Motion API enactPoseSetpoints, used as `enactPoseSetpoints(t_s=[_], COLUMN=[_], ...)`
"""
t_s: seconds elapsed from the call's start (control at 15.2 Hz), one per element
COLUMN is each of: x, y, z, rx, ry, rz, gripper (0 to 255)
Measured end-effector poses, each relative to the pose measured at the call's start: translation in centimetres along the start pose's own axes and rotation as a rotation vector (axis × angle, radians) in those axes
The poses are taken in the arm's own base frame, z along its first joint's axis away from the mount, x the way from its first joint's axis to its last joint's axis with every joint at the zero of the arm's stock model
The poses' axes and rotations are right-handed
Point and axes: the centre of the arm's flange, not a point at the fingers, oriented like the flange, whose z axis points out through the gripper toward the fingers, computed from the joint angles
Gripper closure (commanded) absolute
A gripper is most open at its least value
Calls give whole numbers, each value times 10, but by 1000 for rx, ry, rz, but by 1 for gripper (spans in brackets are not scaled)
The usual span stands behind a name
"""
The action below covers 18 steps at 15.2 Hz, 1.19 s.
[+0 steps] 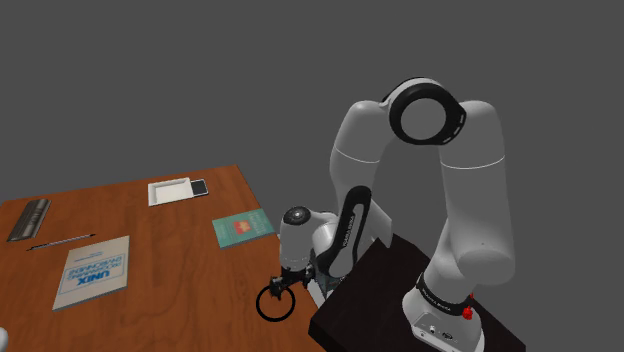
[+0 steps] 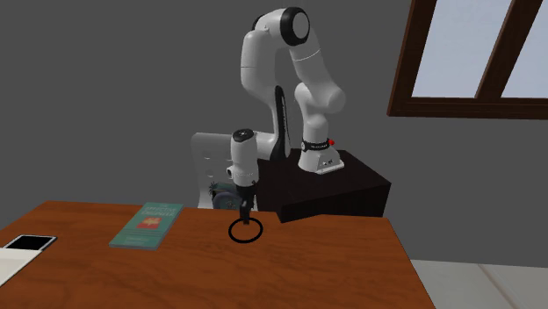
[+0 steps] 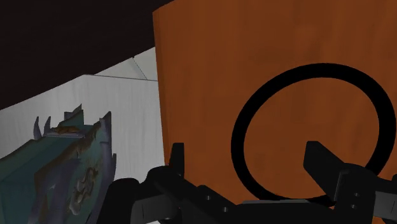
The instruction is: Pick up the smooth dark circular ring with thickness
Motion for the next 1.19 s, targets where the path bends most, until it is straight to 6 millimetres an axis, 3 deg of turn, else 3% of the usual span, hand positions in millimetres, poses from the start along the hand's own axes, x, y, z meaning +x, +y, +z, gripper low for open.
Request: enactPoseSetpoints(t_s=[0.13,0.2,0.92,1.19], x=[0,0,1,-1], y=[0,0,-3,0], z=[11,13,8,-8], rx=[0,0,9,1], ry=[0,0,5,1], rz=[0,0,-3,0], gripper=[0,255,255,255])
